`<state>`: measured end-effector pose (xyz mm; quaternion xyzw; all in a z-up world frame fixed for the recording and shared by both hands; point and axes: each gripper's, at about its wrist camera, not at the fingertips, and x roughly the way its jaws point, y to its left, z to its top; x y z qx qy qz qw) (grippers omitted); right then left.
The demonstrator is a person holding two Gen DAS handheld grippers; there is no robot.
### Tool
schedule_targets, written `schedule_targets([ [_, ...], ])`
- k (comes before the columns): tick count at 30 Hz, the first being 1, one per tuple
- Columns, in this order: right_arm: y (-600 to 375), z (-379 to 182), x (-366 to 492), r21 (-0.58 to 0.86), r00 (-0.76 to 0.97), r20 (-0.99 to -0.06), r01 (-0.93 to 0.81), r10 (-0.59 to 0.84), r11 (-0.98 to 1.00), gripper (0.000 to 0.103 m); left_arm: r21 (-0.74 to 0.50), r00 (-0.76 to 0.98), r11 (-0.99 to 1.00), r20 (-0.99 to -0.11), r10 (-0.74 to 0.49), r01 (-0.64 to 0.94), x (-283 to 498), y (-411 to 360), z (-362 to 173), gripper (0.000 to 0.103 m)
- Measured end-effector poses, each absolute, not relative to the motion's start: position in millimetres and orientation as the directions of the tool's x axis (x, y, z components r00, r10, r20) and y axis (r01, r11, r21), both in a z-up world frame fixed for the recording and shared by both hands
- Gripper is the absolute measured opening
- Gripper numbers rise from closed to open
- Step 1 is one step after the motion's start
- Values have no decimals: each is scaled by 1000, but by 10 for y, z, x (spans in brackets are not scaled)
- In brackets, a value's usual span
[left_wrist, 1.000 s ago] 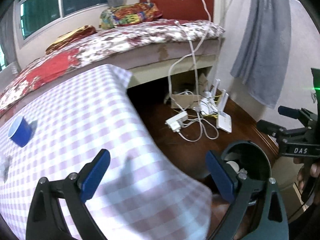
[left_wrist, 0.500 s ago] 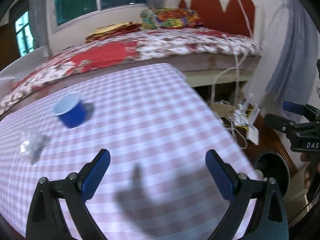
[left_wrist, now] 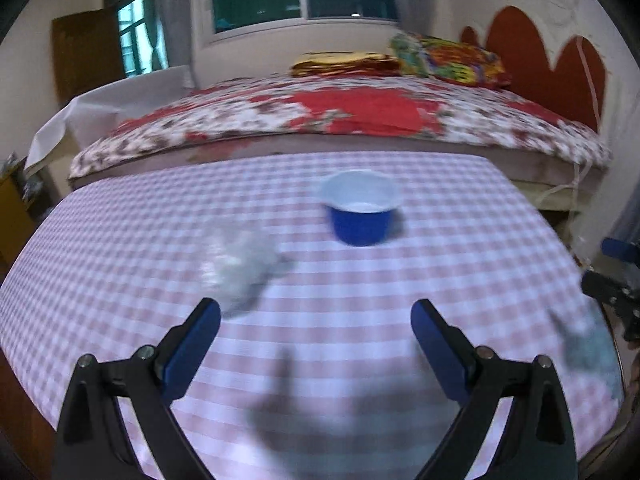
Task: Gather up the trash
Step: 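Move both tools back to the table toward the plastic bag and cup, then grasp the clear plastic bag with the left tool while the right tool grasps the blue cup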
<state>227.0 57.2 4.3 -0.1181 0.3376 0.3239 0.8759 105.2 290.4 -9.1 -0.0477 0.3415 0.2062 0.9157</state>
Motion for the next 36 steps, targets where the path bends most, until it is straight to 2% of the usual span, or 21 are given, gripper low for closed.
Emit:
schedule_targets([
  [7,1170,73,2361,38,516,-677,-688,525,725,103,-17,647,880,-685,335,-474,1113,3534,-274,90],
  [10,1431,71,2407,35,501,-688,-699,524,714,103,-37,640,890,-708,298,-455,1224,3697,-369,79],
  [14,1677,-3,2518,51,471,-718,-699,512,714,103,-78,651,895,-715,256,-438,1312,3817,-450,72],
  [17,1905,-86,2587,56,437,-743,-715,507,697,103,-90,661,898,-709,245,-430,1367,3858,-495,71],
  [19,2114,-151,2629,42,416,-764,-731,494,681,103,-143,672,898,-714,197,-416,1419,3906,-518,66],
  [28,2785,-309,2858,23,369,-803,-766,469,643,103,-190,669,908,-733,122,-374,1654,3945,-549,49],
  [36,3047,-327,2989,26,372,-797,-767,477,642,103,-222,674,889,-729,121,-400,1578,4118,-521,46],
])
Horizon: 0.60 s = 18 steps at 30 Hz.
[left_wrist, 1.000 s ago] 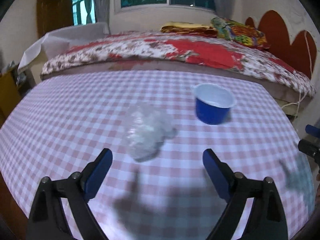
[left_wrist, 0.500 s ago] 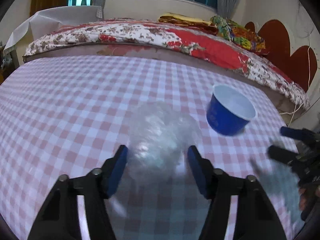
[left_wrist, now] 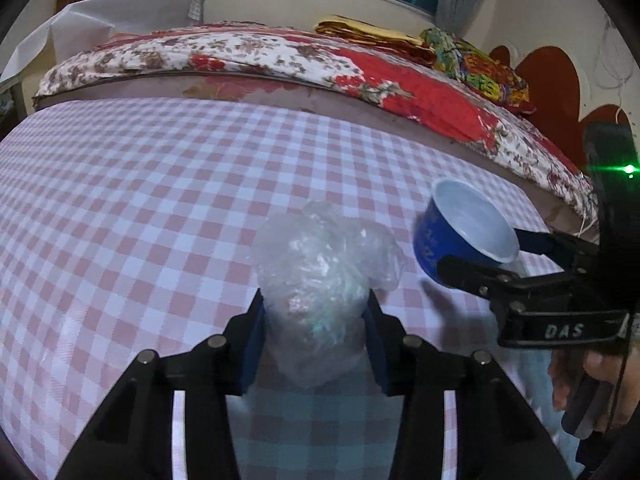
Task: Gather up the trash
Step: 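Grasp the clear plastic bag with the left tool while the right tool grasps the blue cup, then carry the plastic bag and blue cup with both tools over the black bin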
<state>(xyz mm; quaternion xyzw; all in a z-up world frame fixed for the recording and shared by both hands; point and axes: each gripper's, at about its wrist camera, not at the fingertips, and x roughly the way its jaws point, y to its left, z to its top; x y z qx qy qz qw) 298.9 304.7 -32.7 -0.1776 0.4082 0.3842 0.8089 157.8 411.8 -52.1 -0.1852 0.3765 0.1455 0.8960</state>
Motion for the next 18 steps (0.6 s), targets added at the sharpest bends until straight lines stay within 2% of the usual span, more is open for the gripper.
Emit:
schedule_targets([
  [3,3105,-348,2981,0,389,-796,-766,464,642,103,-226,673,884,-729,125,-409,1561,4158,-531,46],
  [5,3107,-336,2961,-4,396,-790,-767,468,642,99,-226,669,883,-733,124,-411,1568,4166,-548,46],
  [6,3102,-331,2957,-3,396,-790,-766,468,642,96,-227,669,883,-734,122,-411,1569,4162,-551,46],
  [8,3101,-331,2952,-5,390,-797,-768,461,641,76,-226,671,885,-732,121,-407,1575,4141,-542,46],
  [18,2880,-204,2708,-41,432,-770,-768,470,639,76,-199,684,896,-715,144,-397,1569,3989,-427,46],
])
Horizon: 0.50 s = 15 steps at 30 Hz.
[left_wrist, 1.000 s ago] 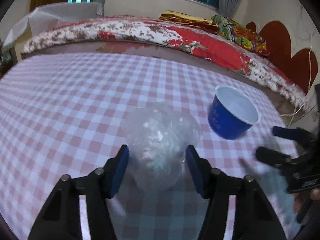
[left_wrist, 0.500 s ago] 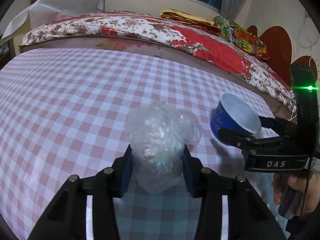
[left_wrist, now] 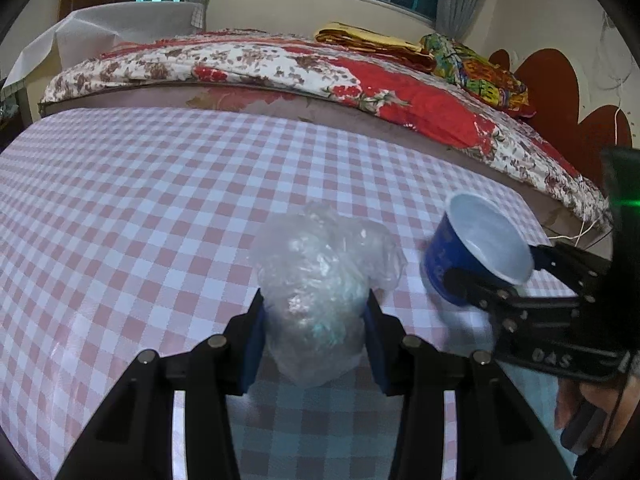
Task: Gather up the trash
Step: 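Carry the plastic bag and blue cup with both tools over the black bin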
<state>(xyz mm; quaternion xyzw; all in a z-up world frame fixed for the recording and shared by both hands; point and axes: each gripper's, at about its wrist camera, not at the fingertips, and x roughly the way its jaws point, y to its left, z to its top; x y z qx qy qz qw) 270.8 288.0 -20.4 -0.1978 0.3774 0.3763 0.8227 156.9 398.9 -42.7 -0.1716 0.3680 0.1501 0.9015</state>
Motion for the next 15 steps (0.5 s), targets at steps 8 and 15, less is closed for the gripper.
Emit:
schedule_targets([
  [8,2320,-101,2557,-27,467,-752,-728,466,685,76,-157,702,932,-700,129,-327,1609,3578,-315,46],
  [15,1617,42,2503,-26,525,-729,-662,439,749,76,-143,724,960,-685,79,-240,1742,3092,-236,46],
])
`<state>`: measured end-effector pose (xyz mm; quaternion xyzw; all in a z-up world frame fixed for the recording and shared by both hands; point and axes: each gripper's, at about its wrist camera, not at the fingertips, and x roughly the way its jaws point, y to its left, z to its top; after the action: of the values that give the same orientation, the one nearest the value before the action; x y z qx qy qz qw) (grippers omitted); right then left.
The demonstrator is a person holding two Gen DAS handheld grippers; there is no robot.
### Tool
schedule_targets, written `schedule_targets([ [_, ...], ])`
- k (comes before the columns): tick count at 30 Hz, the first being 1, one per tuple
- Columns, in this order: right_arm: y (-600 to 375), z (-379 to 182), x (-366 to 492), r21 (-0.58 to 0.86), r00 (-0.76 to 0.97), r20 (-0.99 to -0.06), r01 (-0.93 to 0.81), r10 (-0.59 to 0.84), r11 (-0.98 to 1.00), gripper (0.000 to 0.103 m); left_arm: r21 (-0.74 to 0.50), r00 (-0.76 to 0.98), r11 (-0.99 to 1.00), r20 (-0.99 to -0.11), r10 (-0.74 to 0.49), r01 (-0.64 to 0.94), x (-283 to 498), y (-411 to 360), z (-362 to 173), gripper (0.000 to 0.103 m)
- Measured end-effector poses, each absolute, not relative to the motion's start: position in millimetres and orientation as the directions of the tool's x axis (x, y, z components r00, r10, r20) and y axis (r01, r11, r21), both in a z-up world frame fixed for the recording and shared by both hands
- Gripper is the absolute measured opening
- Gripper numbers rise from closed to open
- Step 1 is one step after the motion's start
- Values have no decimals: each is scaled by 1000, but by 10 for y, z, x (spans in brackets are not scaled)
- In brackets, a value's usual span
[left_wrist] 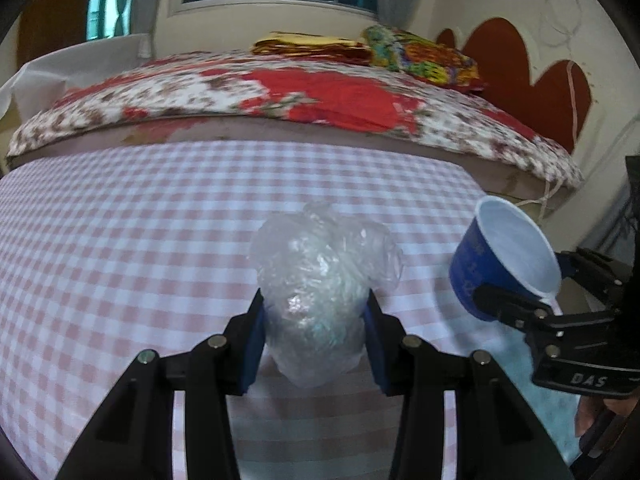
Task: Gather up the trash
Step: 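Carry the plastic bag and blue cup with both tools over the black bin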
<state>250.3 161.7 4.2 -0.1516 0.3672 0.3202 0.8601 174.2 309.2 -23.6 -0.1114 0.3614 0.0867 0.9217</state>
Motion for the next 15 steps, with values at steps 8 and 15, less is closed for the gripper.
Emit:
schedule_targets([
  [8,714,125,2484,-39,587,-719,-569,372,822,76,-116,736,989,-677,-8,-96,1987,2358,-182,46],
  [15,-5,96,2453,-60,626,-720,-484,298,873,76,-71,733,997,-678,-57,12,1989,1856,-283,46],
])
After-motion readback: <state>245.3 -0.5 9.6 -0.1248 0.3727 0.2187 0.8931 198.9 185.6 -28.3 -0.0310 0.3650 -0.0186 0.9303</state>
